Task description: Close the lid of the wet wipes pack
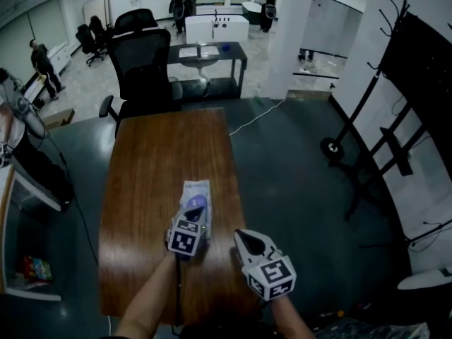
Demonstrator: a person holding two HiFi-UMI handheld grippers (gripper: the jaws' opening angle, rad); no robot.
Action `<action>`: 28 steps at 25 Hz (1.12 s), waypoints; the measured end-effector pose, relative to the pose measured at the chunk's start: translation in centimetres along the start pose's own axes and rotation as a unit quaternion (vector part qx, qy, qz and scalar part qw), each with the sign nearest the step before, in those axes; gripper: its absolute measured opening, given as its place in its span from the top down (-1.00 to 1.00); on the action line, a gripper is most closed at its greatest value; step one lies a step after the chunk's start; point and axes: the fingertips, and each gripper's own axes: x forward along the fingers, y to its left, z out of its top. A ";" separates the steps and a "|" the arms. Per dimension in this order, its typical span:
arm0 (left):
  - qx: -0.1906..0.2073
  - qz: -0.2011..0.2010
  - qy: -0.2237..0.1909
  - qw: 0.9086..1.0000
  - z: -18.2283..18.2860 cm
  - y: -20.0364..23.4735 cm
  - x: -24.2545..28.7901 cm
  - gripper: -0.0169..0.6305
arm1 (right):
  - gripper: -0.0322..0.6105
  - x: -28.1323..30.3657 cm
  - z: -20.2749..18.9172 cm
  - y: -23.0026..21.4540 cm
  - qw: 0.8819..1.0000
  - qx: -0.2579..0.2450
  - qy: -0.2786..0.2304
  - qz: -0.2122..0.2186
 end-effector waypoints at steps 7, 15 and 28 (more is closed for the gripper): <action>-0.018 -0.022 -0.089 0.996 4.8 -5.7 -6.6 0.93 | 0.87 -3.7 2.6 -0.2 0.999 -0.011 -0.037 0.016; -0.031 -0.049 -0.172 0.983 8.2 -10.9 -13.3 0.93 | 0.87 -7.6 5.6 1.6 0.995 -0.038 -0.084 0.037; -0.037 -0.094 -0.221 0.970 7.5 -13.6 -22.2 0.93 | 0.87 -10.7 7.7 7.8 0.989 -0.034 -0.141 0.016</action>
